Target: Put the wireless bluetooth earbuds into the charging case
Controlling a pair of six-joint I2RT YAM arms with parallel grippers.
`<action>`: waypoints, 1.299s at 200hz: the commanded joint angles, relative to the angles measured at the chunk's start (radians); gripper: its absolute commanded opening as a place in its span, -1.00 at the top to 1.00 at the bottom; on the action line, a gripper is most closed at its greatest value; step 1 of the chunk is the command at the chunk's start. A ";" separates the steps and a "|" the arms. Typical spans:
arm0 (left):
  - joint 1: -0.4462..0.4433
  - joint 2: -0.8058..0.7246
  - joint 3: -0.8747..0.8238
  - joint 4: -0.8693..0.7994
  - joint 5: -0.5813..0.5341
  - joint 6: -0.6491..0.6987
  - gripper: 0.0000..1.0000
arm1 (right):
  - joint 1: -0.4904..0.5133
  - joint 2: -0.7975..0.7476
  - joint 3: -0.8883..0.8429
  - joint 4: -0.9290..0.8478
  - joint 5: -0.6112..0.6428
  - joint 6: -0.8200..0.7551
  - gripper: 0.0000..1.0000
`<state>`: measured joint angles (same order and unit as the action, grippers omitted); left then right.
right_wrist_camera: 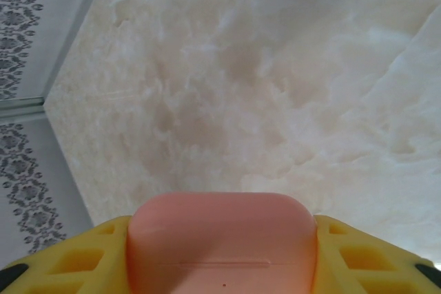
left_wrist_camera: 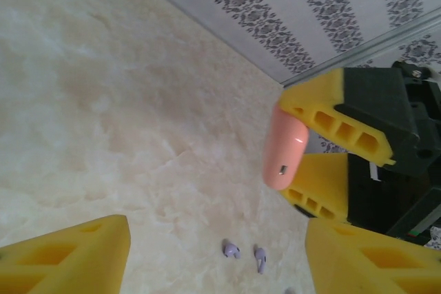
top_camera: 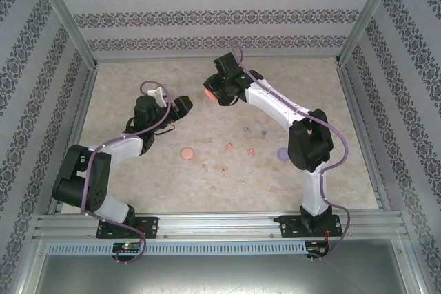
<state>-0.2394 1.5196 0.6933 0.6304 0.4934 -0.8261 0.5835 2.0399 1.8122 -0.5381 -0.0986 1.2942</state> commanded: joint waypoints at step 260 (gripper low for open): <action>-0.131 0.270 0.193 0.212 -0.038 0.005 0.26 | 0.033 -0.043 -0.103 0.115 -0.019 0.109 0.24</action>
<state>-0.3531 1.7744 0.8436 0.7937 0.4595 -0.8196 0.6064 2.0388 1.7283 -0.4347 -0.0986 1.3933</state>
